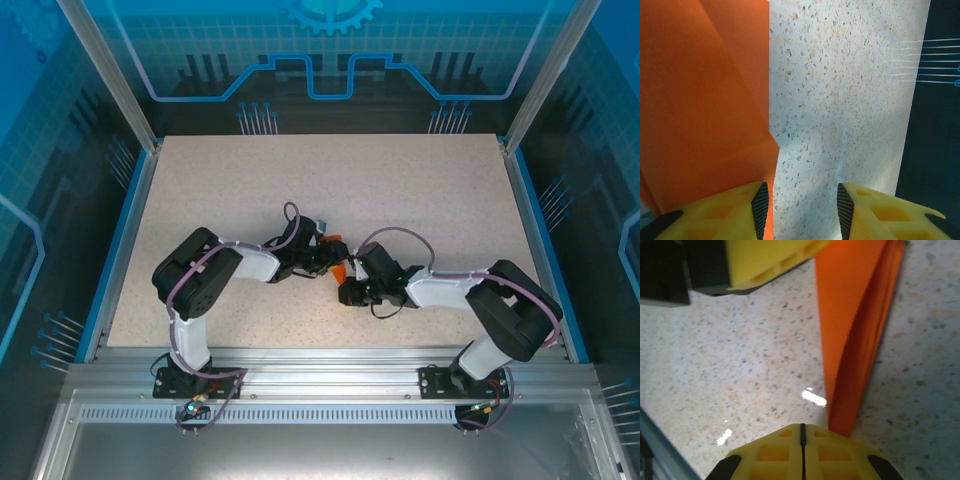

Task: Fold a paper plane with a square sheet of paper (pick it up from the middle)
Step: Fold the wing for the fifth time at the center of the table.

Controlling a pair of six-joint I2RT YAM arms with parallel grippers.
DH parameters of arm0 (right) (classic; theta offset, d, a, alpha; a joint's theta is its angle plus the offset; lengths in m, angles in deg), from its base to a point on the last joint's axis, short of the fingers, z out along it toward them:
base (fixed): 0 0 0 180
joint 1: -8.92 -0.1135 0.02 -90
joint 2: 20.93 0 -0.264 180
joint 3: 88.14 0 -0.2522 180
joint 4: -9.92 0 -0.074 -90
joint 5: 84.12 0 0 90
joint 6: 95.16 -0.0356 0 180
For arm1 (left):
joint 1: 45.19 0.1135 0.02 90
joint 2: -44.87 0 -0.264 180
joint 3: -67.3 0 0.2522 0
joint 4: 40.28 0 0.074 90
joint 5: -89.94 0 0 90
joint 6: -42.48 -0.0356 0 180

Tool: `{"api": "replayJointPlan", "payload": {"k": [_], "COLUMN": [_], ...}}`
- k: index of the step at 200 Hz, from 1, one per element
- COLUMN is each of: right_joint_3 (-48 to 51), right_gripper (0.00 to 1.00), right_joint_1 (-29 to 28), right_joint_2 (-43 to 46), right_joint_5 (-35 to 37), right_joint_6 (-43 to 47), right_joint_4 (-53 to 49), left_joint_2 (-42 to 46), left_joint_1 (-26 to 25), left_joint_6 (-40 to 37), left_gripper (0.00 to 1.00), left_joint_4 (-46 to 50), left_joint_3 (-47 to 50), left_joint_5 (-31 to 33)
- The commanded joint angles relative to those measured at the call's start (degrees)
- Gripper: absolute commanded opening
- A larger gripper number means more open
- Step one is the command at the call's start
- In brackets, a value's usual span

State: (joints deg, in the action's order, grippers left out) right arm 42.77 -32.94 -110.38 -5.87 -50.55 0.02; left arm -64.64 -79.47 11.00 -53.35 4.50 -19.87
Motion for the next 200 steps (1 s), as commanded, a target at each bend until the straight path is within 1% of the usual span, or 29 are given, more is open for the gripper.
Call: {"api": "replayJointPlan", "payload": {"k": [1,16,41,60,76,89,114,137,162,178,200], "right_joint_3": [-1.21,0.05,2.21,2.64,5.02,6.28,7.76,7.45,5.31,3.54,1.68], "right_gripper": [0.06,0.06,0.06,0.05,0.06,0.05,0.05,0.06,0.08,0.09,0.11], "right_joint_1": [-0.13,0.75,3.48,6.14,8.53,9.63,10.53,11.31,10.9,10.17,9.51], "right_joint_2": [-0.39,0.04,0.37,-1.58,-4.05,-5.75,-5.21,-1.28,2.64,2.89,0.88], "right_joint_5": [3.97,3.9,1.0,-2.81,-8.12,-9.96,-12.18,-11.87,-13.22,-13.52,-13.45], "right_joint_6": [0.26,-0.05,-1.8,-3.09,-5.95,-7.47,-9.62,-10.59,-8.93,-8.58,-9.04], "right_joint_4": [-0.21,0.8,2.45,1.29,5.01,6.17,6.83,4.88,4.94,5.46,7.1], "left_joint_2": [-1.49,-1.49,-1.49,-1.58,-1.58,-1.58,-1.41,-1.32,-1.14,-1.15,-1.25], "left_joint_1": [0.21,0.27,0.25,0.27,0.2,0.27,0.22,0.26,0.27,0.27,0.27], "left_joint_6": [0.02,-0.06,-0.42,-0.41,-0.51,-0.49,-0.42,-0.29,-0.16,-0.12,0.01], "left_gripper": [0.44,0.45,0.45,0.45,0.45,0.45,0.45,0.45,0.45,0.45,0.45], "left_joint_4": [2.65,2.61,3.02,3.18,3.27,3.27,3.19,3.15,2.95,3.01,2.9], "left_joint_3": [-0.67,-0.66,-0.73,-0.91,-1.03,-1.03,-0.74,-0.86,-1.08,-1.32,-1.55], "left_joint_5": [0.13,0.11,0.13,0.13,0.11,0.13,0.13,0.08,0.03,-0.07,-0.12]}}
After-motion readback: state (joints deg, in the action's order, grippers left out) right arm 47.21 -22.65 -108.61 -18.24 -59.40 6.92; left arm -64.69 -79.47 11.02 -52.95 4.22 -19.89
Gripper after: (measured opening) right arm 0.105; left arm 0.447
